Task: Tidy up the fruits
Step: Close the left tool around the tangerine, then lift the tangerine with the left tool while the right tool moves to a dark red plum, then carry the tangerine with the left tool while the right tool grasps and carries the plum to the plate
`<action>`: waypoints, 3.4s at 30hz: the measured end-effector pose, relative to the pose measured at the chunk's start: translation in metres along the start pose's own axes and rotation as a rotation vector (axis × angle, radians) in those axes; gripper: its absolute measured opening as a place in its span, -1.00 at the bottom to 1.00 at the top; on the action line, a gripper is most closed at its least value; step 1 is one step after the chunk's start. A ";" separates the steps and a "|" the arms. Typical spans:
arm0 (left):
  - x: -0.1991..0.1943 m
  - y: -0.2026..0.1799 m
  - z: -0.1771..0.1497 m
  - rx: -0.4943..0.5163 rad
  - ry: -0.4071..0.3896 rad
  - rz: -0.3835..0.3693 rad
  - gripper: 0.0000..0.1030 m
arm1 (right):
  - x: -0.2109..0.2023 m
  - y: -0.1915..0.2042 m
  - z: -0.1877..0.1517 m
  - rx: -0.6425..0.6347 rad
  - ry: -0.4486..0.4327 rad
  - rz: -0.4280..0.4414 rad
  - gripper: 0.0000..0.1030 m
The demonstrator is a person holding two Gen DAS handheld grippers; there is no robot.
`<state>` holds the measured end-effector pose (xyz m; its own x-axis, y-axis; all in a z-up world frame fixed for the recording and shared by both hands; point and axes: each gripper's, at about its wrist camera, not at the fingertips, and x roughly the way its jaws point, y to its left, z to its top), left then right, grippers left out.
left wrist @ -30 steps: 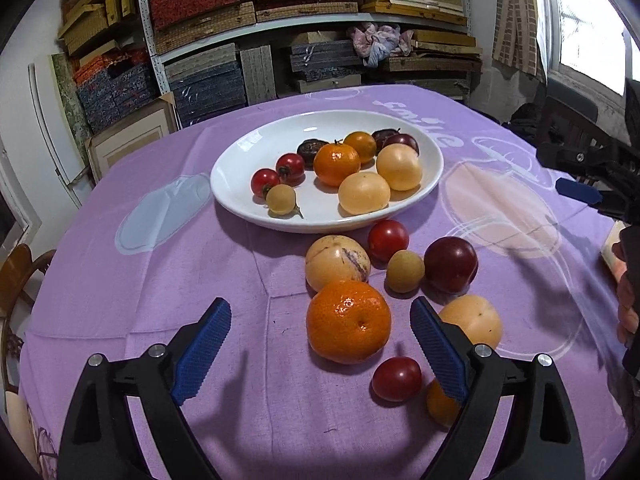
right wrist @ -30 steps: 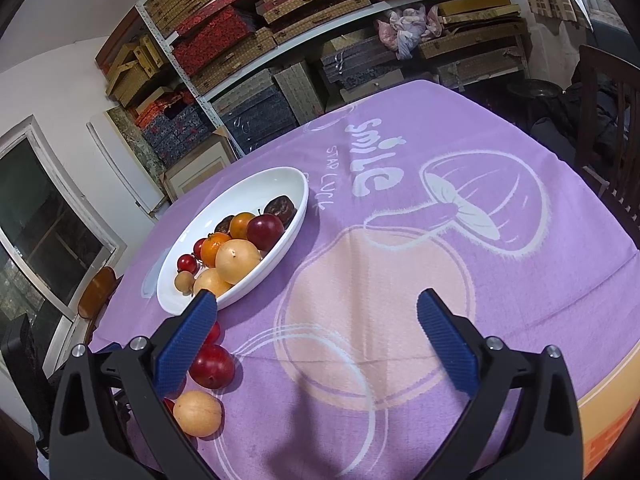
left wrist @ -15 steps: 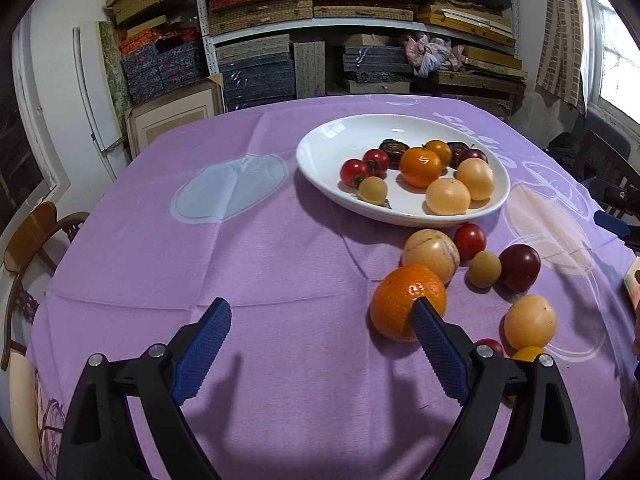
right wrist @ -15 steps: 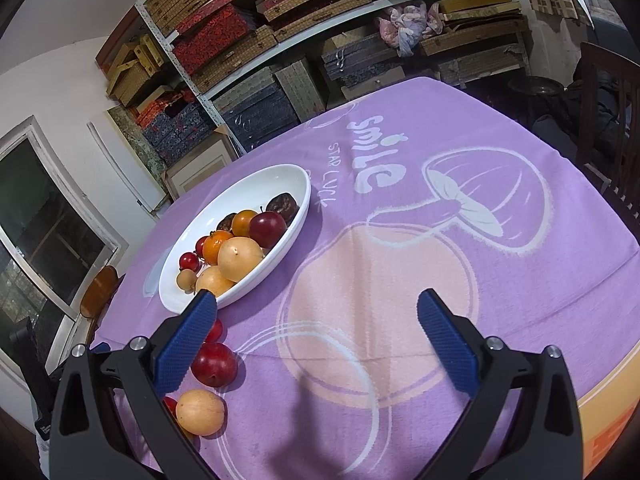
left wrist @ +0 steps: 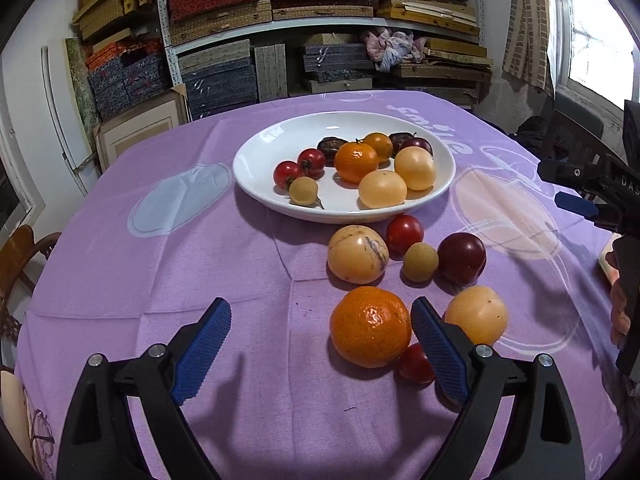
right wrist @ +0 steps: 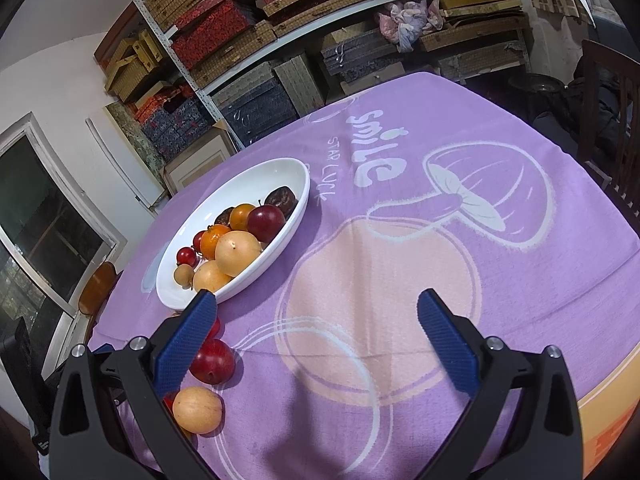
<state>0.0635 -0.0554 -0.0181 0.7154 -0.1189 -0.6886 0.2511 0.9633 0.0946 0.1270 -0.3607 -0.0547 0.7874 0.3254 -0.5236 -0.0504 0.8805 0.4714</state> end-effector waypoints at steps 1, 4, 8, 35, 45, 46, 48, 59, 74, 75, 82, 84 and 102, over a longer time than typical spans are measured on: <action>0.003 -0.002 0.000 0.003 0.005 -0.005 0.79 | 0.001 0.000 0.000 0.002 0.001 0.000 0.92; 0.007 -0.003 -0.002 0.001 0.014 -0.017 0.79 | 0.001 0.001 -0.002 0.002 0.003 0.000 0.92; 0.010 0.001 -0.006 -0.013 0.032 -0.049 0.77 | 0.001 0.001 -0.002 0.002 0.004 -0.001 0.92; 0.028 0.007 -0.006 -0.058 0.081 -0.107 0.02 | 0.002 -0.005 -0.001 0.010 0.015 -0.004 0.92; 0.027 0.007 -0.008 -0.037 0.066 -0.071 -0.04 | 0.002 -0.005 0.000 0.011 0.016 -0.005 0.92; 0.027 0.008 -0.008 -0.037 0.065 -0.070 -0.04 | 0.002 -0.005 0.001 0.010 0.016 -0.005 0.92; 0.027 0.007 -0.009 -0.038 0.065 -0.071 -0.04 | 0.002 -0.005 0.001 0.010 0.018 -0.005 0.92; 0.021 0.014 -0.013 -0.058 0.051 -0.035 -0.05 | 0.001 -0.005 0.001 0.009 0.020 -0.005 0.92; -0.004 0.072 -0.024 -0.172 -0.011 0.070 -0.05 | 0.006 0.080 -0.039 -0.403 0.108 0.025 0.92; -0.004 0.075 -0.025 -0.182 -0.009 0.064 -0.05 | 0.007 0.087 -0.045 -0.432 0.115 0.022 0.92; -0.007 0.066 -0.027 -0.151 -0.013 0.033 -0.05 | 0.032 0.101 -0.053 -0.475 0.204 0.002 0.11; -0.005 0.065 -0.027 -0.153 -0.008 0.022 -0.05 | 0.041 0.097 -0.052 -0.446 0.238 0.016 0.00; 0.000 0.067 -0.028 -0.174 0.016 -0.030 -0.05 | 0.052 0.107 -0.050 -0.428 0.262 0.068 -0.22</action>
<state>0.0618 0.0163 -0.0317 0.6982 -0.1459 -0.7009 0.1546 0.9866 -0.0514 0.1318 -0.2325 -0.0669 0.5960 0.4144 -0.6878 -0.3867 0.8988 0.2065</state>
